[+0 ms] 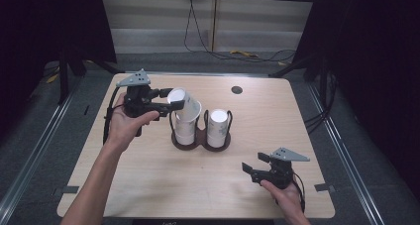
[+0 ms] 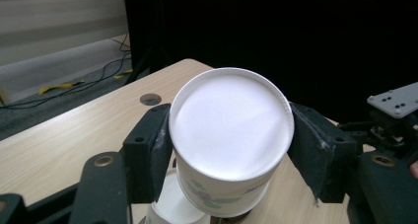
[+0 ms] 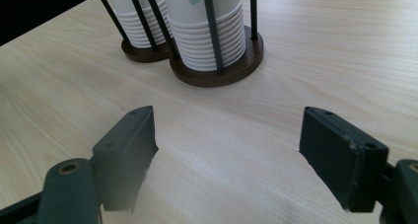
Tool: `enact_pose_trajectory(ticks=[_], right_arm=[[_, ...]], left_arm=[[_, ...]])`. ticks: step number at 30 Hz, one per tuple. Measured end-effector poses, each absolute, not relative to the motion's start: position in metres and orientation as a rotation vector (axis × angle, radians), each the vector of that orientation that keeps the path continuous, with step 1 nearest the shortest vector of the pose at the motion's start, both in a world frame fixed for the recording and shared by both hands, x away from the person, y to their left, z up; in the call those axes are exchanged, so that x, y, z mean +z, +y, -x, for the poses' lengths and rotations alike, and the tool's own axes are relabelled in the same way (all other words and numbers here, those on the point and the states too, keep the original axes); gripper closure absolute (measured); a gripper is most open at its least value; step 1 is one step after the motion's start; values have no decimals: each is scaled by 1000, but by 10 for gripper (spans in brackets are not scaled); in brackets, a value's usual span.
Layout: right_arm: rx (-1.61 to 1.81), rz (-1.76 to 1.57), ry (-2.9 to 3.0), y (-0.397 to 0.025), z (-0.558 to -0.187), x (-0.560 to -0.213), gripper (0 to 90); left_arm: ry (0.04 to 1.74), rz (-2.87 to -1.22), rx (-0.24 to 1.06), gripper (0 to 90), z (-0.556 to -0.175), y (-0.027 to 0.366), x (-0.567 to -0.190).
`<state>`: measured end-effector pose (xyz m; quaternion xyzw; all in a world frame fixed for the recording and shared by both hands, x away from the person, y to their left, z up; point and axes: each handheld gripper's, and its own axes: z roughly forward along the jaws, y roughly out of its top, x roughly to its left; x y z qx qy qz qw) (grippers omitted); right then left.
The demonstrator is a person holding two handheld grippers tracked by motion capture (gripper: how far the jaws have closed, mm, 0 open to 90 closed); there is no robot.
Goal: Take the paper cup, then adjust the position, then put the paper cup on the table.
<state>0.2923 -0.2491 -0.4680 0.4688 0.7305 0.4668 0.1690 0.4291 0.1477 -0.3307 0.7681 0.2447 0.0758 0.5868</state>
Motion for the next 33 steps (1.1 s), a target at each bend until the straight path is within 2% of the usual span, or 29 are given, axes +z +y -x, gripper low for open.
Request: enact_pose_trajectory(ticks=[8,15,27,33], right_arm=[[1345,-1315,2092,-244,-290,-465,211],[1388,-1258,2117,-236,-289,-459,192],[1528,-1113,2182,-216,-292,-444,140],[1593,-1067,2208,-211,-294,-441,142]], left_arm=[[533,-1783,155,365,-421,145,-338],[435,-1804,130,364,-404,141,-339],[390,-1799,63,364,-395,138,-354],[366,-1787,28,364,-391,138,-357]])
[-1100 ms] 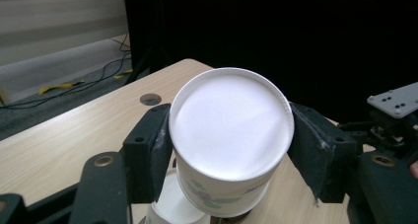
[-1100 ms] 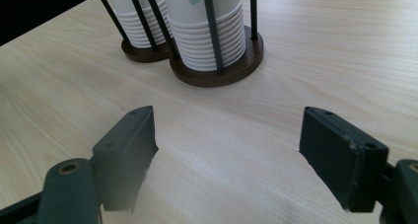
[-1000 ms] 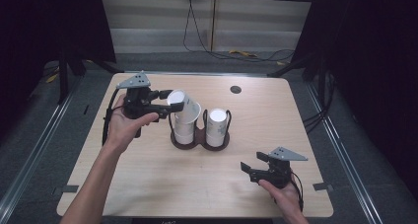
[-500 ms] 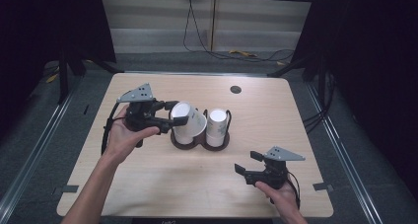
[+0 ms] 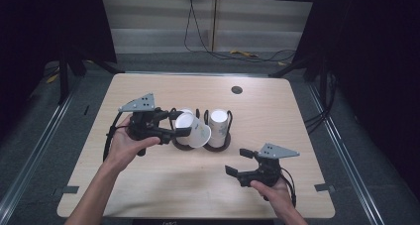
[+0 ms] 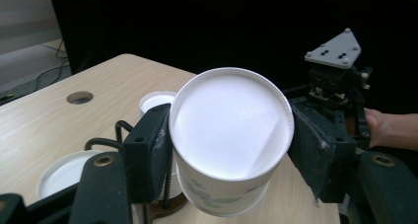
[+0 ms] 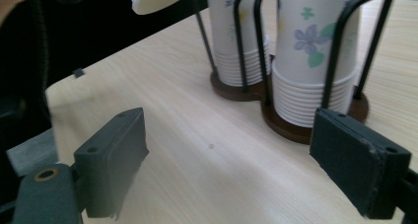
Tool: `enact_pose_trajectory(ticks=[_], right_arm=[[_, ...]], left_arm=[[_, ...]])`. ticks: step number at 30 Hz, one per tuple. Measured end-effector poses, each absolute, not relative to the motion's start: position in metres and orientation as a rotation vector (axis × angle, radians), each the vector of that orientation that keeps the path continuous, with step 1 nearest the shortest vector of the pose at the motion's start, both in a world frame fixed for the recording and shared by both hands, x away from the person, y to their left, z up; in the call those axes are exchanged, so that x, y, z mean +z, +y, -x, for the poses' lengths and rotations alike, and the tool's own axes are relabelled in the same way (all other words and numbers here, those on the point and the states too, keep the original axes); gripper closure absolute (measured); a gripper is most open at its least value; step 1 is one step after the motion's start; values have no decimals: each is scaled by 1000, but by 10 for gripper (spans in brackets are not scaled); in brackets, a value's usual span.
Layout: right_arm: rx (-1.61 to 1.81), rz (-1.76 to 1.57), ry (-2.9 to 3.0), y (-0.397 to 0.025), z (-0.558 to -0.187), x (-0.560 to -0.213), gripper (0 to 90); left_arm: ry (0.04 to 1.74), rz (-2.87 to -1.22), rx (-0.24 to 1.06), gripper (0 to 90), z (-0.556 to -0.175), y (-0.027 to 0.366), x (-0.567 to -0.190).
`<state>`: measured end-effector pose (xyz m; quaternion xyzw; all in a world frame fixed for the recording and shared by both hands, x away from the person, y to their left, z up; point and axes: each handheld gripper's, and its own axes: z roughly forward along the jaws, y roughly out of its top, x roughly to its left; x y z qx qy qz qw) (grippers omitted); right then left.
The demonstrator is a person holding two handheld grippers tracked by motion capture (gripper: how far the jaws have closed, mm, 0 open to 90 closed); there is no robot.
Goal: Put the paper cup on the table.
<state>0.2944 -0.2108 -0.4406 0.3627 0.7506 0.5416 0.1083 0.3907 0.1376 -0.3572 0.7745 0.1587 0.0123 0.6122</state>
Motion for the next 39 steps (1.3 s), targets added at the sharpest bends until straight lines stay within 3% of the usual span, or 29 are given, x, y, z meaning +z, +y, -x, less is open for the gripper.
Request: enact_pose_trajectory(ticks=[14,39], right_arm=[[1758,-940,2146,-201,-299,-423,138],[1923,-844,2109,-183,-294,-432,137]], left_arm=[[301,-1800,-39,363,-376,130,-365],[282,-1795,-136,364,-369,115,-376]])
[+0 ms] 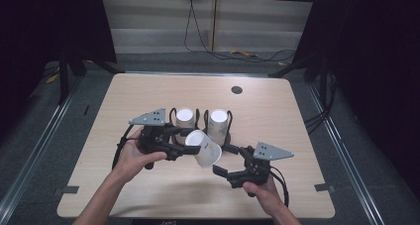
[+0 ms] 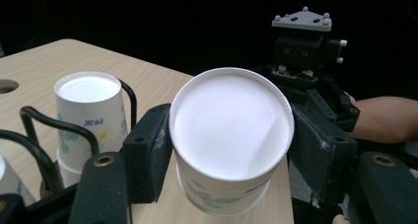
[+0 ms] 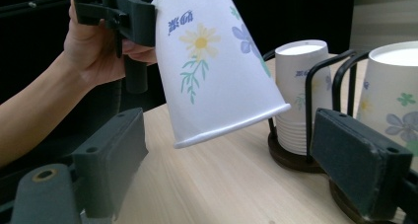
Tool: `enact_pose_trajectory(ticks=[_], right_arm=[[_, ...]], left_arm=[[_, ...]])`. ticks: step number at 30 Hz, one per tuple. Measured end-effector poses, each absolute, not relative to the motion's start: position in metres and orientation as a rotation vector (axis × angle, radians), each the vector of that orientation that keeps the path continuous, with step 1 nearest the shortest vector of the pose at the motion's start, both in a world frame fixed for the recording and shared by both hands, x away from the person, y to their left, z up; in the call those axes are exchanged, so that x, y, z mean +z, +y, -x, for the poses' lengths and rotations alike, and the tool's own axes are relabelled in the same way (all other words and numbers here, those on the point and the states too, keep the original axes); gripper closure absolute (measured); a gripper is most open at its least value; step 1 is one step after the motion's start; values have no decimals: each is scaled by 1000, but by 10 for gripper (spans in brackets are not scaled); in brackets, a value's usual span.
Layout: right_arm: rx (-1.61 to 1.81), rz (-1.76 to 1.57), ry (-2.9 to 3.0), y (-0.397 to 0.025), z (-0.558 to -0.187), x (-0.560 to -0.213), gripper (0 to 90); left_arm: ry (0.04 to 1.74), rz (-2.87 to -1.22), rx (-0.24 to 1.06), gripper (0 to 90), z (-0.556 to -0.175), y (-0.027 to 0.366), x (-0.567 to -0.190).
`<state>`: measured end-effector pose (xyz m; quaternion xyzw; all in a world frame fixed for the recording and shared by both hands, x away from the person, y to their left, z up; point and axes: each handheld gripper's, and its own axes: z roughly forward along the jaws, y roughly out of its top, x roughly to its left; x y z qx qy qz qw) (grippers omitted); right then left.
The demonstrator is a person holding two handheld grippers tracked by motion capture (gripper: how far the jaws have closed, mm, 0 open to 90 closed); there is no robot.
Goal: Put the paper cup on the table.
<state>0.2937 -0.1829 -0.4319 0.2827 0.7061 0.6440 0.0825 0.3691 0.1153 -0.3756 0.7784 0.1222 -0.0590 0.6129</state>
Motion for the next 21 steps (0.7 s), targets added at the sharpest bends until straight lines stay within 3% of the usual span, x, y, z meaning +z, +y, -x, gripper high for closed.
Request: enact_pose_trajectory(ticks=[21], right_arm=[[1969,-826,2114,-178,-293,-439,137]], left_arm=[[260,-1820,-179,363,-360,99,-379]])
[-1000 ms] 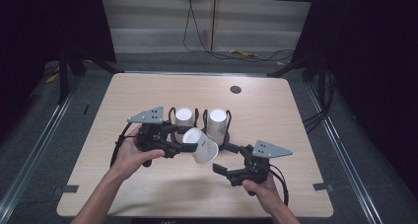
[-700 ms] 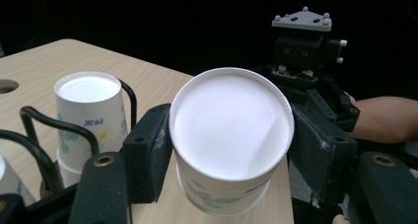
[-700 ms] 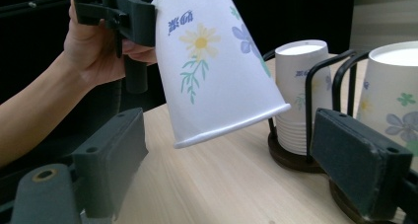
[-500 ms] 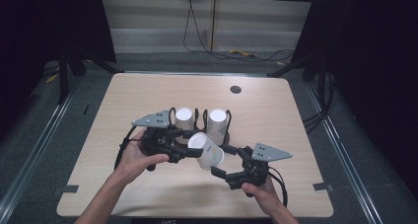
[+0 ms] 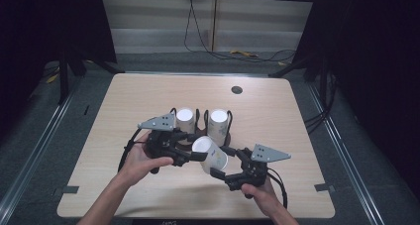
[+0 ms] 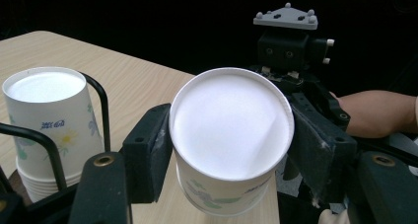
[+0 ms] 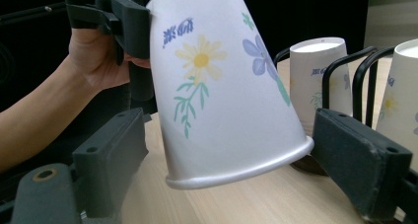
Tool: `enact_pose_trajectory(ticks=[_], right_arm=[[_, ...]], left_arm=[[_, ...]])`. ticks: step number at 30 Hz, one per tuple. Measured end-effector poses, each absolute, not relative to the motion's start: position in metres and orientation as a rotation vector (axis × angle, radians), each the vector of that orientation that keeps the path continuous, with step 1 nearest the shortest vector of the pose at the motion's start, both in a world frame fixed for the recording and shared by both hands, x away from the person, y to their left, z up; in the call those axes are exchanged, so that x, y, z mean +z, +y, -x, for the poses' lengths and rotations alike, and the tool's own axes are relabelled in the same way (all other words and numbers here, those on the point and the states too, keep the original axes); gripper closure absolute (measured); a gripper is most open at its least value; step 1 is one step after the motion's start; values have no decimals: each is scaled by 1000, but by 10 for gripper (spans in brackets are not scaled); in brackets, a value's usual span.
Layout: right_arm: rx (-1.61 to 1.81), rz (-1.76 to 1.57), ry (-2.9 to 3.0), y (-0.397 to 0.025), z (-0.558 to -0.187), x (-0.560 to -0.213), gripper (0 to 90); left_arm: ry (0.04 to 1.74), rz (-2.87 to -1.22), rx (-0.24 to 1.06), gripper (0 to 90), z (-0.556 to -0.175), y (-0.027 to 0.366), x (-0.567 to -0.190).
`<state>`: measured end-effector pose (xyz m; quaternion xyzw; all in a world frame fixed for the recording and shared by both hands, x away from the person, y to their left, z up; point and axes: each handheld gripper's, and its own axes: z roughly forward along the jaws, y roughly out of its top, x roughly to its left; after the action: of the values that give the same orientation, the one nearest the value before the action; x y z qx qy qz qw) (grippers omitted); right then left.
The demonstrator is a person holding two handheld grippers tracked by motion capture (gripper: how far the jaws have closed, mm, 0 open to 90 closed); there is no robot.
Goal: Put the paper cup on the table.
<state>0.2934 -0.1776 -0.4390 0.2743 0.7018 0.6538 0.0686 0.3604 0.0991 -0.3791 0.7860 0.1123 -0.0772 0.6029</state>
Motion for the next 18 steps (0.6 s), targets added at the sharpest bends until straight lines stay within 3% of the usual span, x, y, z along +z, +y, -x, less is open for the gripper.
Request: enact_pose_trajectory(ticks=[18], right_arm=[[2064,-856,2068,-175,-297,-442,148]], left_arm=[[248,-1801,-205,364,-361,97,-376]])
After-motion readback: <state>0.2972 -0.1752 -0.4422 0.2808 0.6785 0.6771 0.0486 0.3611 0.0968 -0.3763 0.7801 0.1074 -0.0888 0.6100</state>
